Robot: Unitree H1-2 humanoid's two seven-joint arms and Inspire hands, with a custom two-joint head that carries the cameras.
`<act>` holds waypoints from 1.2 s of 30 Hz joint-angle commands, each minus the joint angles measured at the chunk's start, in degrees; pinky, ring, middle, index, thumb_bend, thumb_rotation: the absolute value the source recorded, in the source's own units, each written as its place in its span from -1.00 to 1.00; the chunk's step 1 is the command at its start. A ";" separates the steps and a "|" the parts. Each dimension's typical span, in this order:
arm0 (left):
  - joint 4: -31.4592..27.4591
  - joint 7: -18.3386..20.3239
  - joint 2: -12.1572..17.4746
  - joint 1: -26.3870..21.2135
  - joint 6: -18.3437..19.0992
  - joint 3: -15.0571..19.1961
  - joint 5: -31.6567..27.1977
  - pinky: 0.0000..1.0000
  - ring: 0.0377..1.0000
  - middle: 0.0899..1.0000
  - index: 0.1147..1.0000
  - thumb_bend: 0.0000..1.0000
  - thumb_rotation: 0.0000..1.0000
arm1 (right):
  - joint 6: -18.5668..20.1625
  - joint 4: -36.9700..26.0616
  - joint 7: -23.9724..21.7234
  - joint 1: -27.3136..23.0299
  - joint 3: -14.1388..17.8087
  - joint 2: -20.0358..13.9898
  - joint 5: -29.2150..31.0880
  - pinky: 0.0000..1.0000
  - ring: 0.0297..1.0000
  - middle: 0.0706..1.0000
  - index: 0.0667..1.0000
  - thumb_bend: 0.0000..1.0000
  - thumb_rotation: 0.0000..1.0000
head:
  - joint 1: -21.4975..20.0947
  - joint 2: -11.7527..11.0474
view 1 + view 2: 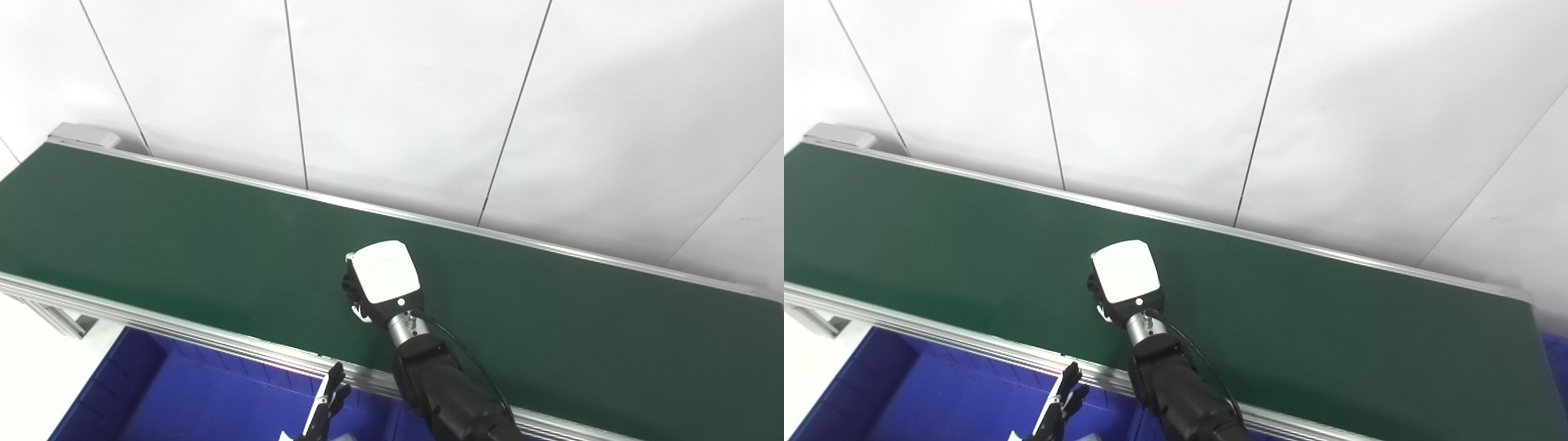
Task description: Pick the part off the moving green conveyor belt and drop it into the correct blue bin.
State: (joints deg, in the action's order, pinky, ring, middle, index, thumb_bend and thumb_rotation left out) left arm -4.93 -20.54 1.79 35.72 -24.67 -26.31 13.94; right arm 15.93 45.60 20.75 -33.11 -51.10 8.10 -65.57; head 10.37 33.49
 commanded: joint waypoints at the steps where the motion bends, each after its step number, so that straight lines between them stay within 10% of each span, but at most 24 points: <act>1: -1.17 0.64 -6.26 2.62 -2.18 -4.75 1.53 0.87 0.86 0.99 1.00 0.33 0.65 | 0.76 1.20 -3.80 1.50 -0.53 -0.89 0.32 -0.90 -0.84 -0.73 -0.09 0.04 -0.75 | -0.06 0.13; 18: -1.35 3.23 -6.16 2.04 -2.03 -2.99 -0.19 0.73 0.78 0.95 1.00 0.23 0.62 | -1.54 -15.64 -2.83 4.94 4.64 -7.21 3.07 -0.87 -0.81 -0.69 -0.10 0.03 -0.76 | -3.94 0.88; 36: -9.15 10.96 -2.15 3.88 3.07 2.42 -7.94 0.98 0.96 1.00 1.00 0.22 0.74 | 0.67 -60.56 -17.88 22.19 12.99 -12.69 -0.26 -0.82 -0.75 -0.63 -0.11 0.02 -0.74 | -21.93 5.46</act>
State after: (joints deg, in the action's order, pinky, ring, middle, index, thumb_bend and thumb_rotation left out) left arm -12.00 -10.43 0.61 38.63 -21.54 -23.86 6.36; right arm 16.24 -12.32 2.87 -11.24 -39.03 -5.54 -64.73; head -11.58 39.02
